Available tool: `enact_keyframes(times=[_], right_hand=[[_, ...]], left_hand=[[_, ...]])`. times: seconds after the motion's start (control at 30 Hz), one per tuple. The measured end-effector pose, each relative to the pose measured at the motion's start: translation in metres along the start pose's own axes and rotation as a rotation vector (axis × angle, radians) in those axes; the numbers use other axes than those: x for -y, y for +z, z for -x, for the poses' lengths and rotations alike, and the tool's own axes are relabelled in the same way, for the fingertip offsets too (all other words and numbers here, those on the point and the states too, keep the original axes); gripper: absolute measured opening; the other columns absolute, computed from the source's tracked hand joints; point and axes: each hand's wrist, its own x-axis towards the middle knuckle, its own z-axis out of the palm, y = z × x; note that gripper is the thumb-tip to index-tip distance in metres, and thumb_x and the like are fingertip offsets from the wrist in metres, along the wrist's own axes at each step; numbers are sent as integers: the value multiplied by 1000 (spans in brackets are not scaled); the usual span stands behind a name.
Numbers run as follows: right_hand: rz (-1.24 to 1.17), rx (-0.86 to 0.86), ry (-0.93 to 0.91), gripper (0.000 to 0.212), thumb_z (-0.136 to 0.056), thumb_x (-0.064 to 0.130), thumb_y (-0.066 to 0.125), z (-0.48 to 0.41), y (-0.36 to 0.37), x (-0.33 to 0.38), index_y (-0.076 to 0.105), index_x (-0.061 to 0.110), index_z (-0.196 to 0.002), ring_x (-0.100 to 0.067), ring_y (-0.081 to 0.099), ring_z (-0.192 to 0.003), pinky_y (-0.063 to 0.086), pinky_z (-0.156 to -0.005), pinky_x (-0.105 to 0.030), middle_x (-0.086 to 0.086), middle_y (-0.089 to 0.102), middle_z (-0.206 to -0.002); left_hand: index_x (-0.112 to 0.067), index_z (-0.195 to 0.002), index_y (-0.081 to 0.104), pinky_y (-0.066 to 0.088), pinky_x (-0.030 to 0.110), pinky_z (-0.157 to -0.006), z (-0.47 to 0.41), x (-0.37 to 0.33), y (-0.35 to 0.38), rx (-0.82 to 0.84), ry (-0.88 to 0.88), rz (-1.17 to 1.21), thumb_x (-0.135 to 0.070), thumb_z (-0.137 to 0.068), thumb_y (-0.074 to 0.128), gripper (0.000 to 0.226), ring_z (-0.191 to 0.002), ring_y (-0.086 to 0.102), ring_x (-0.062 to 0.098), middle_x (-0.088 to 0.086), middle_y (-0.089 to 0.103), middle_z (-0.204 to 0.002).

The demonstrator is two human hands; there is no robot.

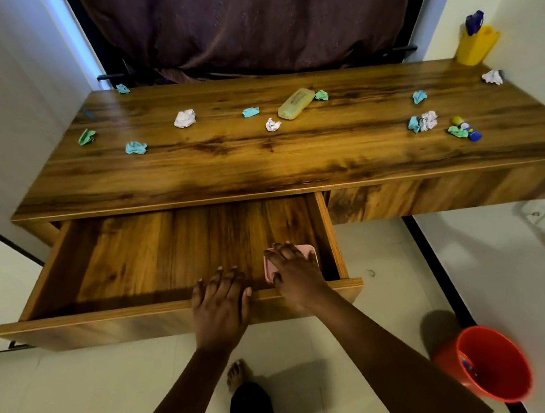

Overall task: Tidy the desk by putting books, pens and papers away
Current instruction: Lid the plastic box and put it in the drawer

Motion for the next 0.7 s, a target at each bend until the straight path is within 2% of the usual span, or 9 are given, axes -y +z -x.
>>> enact_keyframes(times=[0.23,0.33,0.4,0.53,0.63,0.7], right_hand=[[-8,50,-33,65,-90,16,53,1,-8,-23,23,30,-146,-24,12,-145,20,-114,-54,1,21,-155],[-37,46,-24,61,-92,17,52,3,-13,-39,26,25,-146,-25,17,-143,26,-115,-43,-1,25,-153],[-27,52,-51,60,-94,18,50,7,-15,-47,24,23,-148,-25,13,-145,24,-115,-36,-2,21,-155],[4,49,-134,59,-97,17,45,14,-12,-55,18,22,-149,-23,2,-147,16,-119,-36,-1,7,-159],[-103,-6,-99,56,-96,14,47,19,-16,-55,27,21,-147,-21,16,-145,26,-114,-31,0,18,-157],[-171,-124,-47,49,-95,13,47,14,-26,-61,38,21,-143,-19,30,-139,30,-110,-27,-2,33,-151]], left_hand=[[-17,-115,66,31,48,-105,1,2,2,-32,25,32,-42,-94,34,46,-124,52,25,3,65,-123],[-16,-117,65,29,47,-106,1,2,1,-42,29,47,-42,-94,34,47,-125,51,25,4,65,-123],[-16,-117,65,28,46,-106,2,2,0,-35,27,56,-43,-94,34,47,-125,51,26,4,65,-123],[-19,-117,66,29,46,-107,0,1,-3,37,-35,78,-48,-94,30,52,-127,50,21,0,63,-126],[-25,-125,60,26,44,-111,-6,1,-6,144,-129,170,-61,-87,21,65,-132,43,15,-5,55,-136],[-26,-129,56,32,45,-111,-19,1,-12,179,-152,275,-66,-82,18,72,-132,43,16,-4,51,-140]])
